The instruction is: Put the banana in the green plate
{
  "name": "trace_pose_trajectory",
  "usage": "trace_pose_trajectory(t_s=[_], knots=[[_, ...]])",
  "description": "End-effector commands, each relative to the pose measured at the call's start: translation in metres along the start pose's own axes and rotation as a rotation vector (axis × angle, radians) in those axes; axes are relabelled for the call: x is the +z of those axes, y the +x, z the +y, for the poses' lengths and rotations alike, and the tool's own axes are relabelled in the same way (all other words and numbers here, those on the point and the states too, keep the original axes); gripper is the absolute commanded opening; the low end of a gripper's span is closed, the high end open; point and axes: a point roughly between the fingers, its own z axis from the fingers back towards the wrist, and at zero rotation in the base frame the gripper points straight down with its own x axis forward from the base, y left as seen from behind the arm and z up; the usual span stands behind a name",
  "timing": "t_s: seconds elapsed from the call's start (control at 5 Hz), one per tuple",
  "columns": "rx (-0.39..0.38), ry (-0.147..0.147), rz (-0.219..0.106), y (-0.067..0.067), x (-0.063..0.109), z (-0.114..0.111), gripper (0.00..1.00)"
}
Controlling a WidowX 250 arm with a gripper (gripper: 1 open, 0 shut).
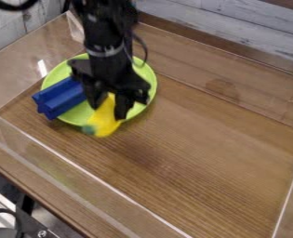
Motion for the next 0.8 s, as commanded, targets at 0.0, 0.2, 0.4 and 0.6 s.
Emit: trace_pose_trajectory(t_s=[0.0, 0.2, 0.4, 0.6], knots=[[0.006, 0.010, -0.069, 0.0101, 0.0196, 0.0058, 0.00], [0.008, 0.023, -0.068, 0.0078, 0.0229, 0.0065, 0.00], [0.008, 0.031, -0.071, 0.0057, 0.0262, 0.0060, 0.00], [0.008, 0.039, -0.077, 0.0045, 0.0280, 0.0049, 0.00]])
